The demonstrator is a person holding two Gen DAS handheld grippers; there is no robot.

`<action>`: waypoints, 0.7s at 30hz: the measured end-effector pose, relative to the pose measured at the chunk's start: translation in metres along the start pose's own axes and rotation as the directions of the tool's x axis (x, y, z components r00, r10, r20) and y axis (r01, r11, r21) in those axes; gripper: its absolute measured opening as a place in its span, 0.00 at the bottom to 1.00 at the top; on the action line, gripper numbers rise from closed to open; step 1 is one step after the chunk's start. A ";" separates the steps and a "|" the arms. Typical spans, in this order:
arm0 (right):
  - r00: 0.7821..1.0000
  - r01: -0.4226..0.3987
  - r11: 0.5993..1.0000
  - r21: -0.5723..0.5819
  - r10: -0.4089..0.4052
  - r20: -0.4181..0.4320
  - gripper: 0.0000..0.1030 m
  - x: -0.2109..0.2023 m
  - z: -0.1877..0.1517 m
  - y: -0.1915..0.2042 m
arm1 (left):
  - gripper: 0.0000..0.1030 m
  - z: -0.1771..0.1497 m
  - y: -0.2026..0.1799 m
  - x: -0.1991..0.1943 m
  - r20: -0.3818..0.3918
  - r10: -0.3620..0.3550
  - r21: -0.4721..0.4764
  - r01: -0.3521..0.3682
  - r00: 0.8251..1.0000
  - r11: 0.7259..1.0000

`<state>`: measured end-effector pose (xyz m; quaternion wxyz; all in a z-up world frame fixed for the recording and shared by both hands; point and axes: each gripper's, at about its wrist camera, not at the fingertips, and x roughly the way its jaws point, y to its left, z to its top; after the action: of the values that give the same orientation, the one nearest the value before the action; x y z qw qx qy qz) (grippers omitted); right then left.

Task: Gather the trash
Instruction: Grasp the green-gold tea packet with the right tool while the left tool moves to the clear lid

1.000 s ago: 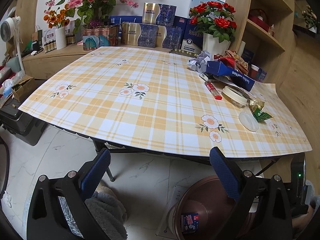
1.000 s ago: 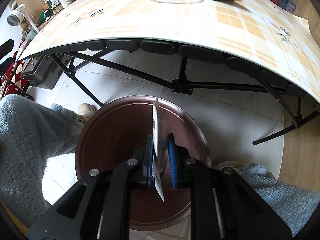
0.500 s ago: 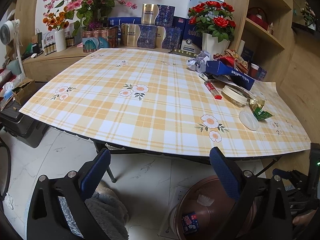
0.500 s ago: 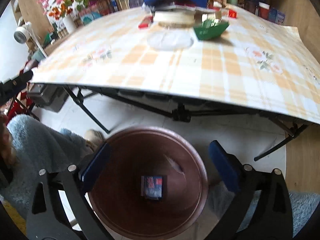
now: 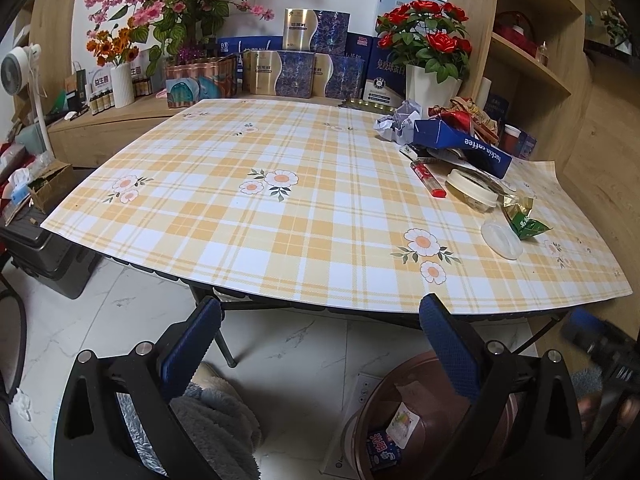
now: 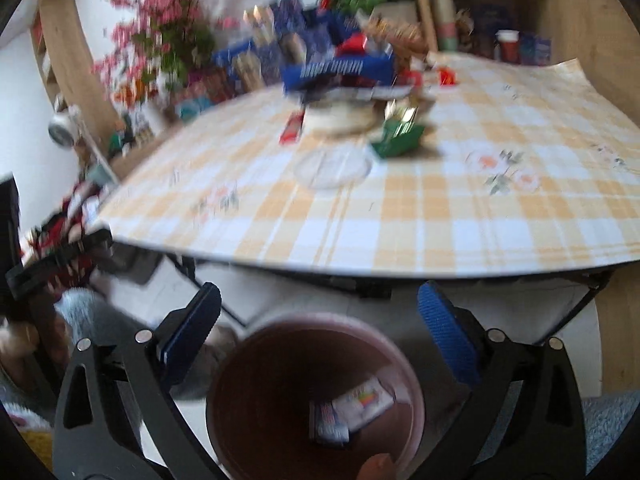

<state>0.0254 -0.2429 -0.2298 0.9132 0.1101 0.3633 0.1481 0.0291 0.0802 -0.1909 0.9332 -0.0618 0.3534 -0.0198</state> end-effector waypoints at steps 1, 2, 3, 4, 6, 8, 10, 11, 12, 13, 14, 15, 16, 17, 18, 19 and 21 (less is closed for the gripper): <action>1.000 0.007 1.000 0.021 -0.008 0.031 0.94 -0.003 0.003 -0.005 | 0.94 0.000 -0.001 0.001 0.000 -0.002 0.002 0.002 1.000 1.000; 0.999 0.014 0.999 0.047 -0.016 0.042 0.94 -0.005 0.006 -0.010 | 0.94 0.000 -0.002 0.001 0.000 -0.005 0.004 0.005 1.000 1.000; 0.999 0.012 0.998 0.066 -0.015 0.038 0.94 -0.006 0.008 -0.015 | 0.94 0.000 -0.002 0.002 -0.001 -0.009 0.008 0.009 1.000 1.000; 1.000 0.003 0.996 0.089 -0.005 0.023 0.94 -0.005 0.011 -0.021 | 0.94 0.000 -0.003 0.003 -0.002 -0.009 0.012 0.009 1.000 1.000; 0.998 0.055 0.994 0.097 -0.055 -0.008 0.94 -0.004 0.017 -0.026 | 0.94 0.000 -0.005 0.003 0.000 -0.013 0.020 0.013 1.000 1.000; 0.991 0.133 0.988 0.081 -0.130 -0.040 0.94 -0.004 0.022 -0.031 | 0.94 0.000 -0.007 0.004 0.001 -0.012 0.024 0.012 1.000 1.000; 0.988 0.152 0.985 0.084 -0.149 -0.040 0.94 -0.005 0.029 -0.040 | 0.94 0.000 -0.007 0.005 -0.001 -0.012 0.023 0.012 1.000 1.000; 0.986 0.163 0.983 0.084 -0.160 -0.040 0.94 -0.005 0.031 -0.043 | 0.94 0.001 -0.008 0.006 -0.004 -0.012 0.022 0.012 1.000 1.000; 0.985 0.172 0.982 0.078 -0.169 -0.043 0.94 -0.004 0.036 -0.048 | 0.94 0.001 -0.007 0.006 -0.005 -0.013 0.022 0.013 1.000 1.000; 0.984 0.176 0.982 0.071 -0.173 -0.045 0.94 -0.003 0.040 -0.051 | 0.94 0.002 -0.008 0.006 -0.003 -0.017 0.022 0.017 1.000 1.000; 0.982 0.185 0.981 0.066 -0.182 -0.048 0.94 -0.001 0.044 -0.055 | 0.94 0.002 -0.009 0.006 0.002 -0.022 0.021 0.022 1.000 1.000; 0.981 0.190 0.980 0.061 -0.187 -0.054 0.94 0.003 0.050 -0.059 | 0.94 0.003 -0.009 0.005 0.007 -0.024 0.021 0.024 1.000 0.999; 0.984 0.169 0.984 0.060 -0.165 -0.063 0.94 0.008 0.058 -0.063 | 0.94 0.003 -0.010 0.006 0.010 -0.026 0.022 0.026 1.000 0.999; 0.987 0.150 0.987 0.063 -0.146 -0.069 0.94 0.011 0.062 -0.066 | 0.94 0.004 -0.012 0.007 0.012 -0.031 0.024 0.031 0.999 0.999; 0.989 0.130 0.989 0.072 -0.124 -0.074 0.94 0.016 0.069 -0.068 | 0.94 0.004 -0.013 0.008 0.010 -0.037 0.026 0.037 0.999 0.999; 0.990 0.124 0.989 0.075 -0.119 -0.073 0.94 0.020 0.077 -0.070 | 0.94 0.004 -0.016 0.010 0.007 -0.039 0.030 0.038 0.999 0.999; 0.990 0.123 0.991 0.060 -0.118 -0.070 0.94 0.030 0.090 -0.068 | 0.94 0.005 -0.020 0.013 0.000 -0.045 0.039 0.045 0.999 0.998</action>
<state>0.1217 -0.3044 -0.2053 0.9039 0.1122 0.4040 0.0845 0.0420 0.0599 -0.1934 0.9337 -0.0514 0.3511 -0.0478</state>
